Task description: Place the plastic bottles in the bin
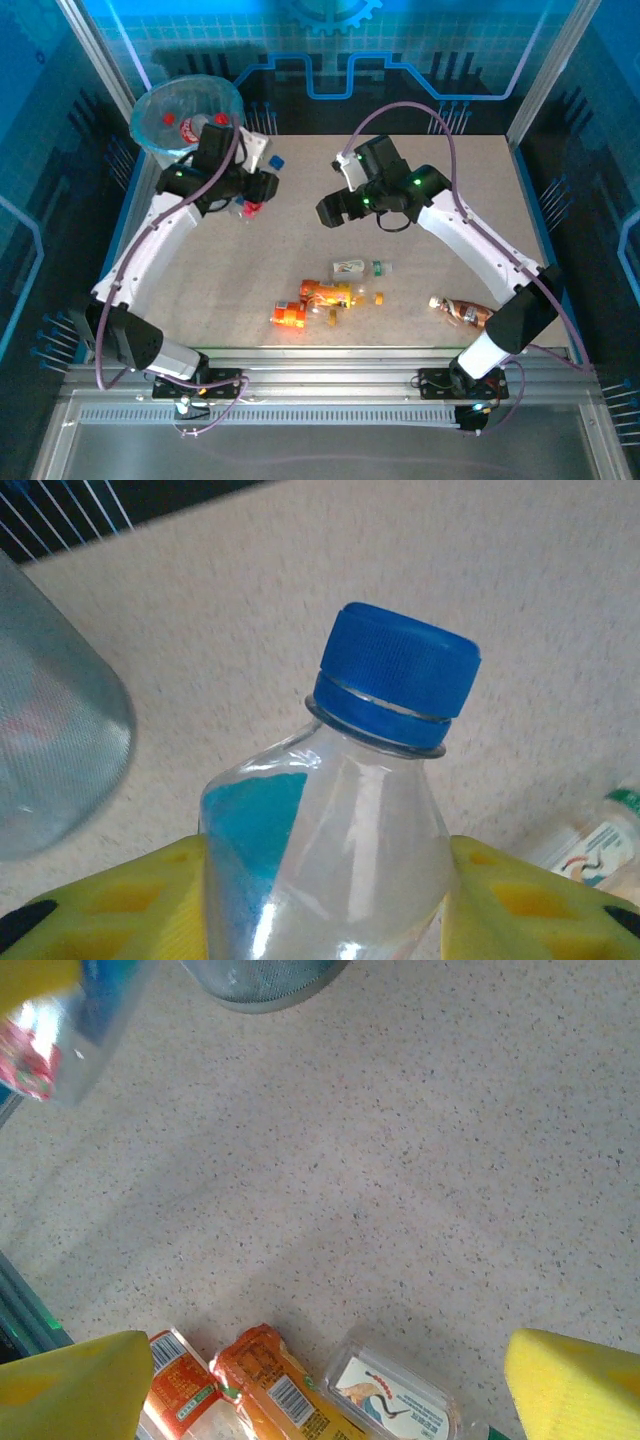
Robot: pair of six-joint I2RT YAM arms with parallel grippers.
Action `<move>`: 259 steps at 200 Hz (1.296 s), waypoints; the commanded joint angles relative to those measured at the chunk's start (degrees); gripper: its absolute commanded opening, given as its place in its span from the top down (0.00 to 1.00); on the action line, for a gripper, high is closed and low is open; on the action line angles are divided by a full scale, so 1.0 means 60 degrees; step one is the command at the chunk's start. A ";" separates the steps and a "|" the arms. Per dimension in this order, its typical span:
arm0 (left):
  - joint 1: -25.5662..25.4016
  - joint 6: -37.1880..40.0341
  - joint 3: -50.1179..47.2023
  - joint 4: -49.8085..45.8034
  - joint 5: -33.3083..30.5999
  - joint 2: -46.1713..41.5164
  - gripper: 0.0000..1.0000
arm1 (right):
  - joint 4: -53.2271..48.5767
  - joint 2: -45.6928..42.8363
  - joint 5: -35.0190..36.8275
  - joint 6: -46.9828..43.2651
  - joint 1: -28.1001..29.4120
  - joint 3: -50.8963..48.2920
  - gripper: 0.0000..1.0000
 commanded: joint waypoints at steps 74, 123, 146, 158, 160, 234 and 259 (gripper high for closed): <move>0.2436 -0.0242 0.6323 -0.0372 -0.0360 0.1728 0.57 | -0.0246 0.0803 -0.0239 -0.0027 0.0910 0.2267 0.11; 0.4200 -0.0663 0.7230 0.1464 0.0019 0.3936 0.59 | -0.0558 0.2503 -0.0774 -0.0210 0.1428 0.4832 0.11; 0.4444 -0.0636 0.7534 0.2247 0.0233 0.4945 0.58 | -0.0719 0.3049 -0.0978 -0.0178 0.1519 0.5351 0.12; 0.4449 -0.0470 0.7698 0.2503 0.0115 0.5414 0.56 | -0.0821 0.3235 -0.1005 -0.0151 0.1553 0.5468 0.12; 0.4446 -0.0431 0.7721 0.2538 0.0113 0.5483 0.56 | -0.0842 0.3273 -0.1006 -0.0160 0.1570 0.5490 0.12; 0.4431 0.0253 0.8385 0.2965 -0.0132 0.6588 0.14 | -0.1054 0.3647 -0.0962 -0.0010 0.1646 0.5502 0.12; 0.4446 0.0375 0.8388 0.2868 -0.0157 0.6467 0.15 | -0.1054 0.3696 -0.0955 0.0035 0.1690 0.5501 0.12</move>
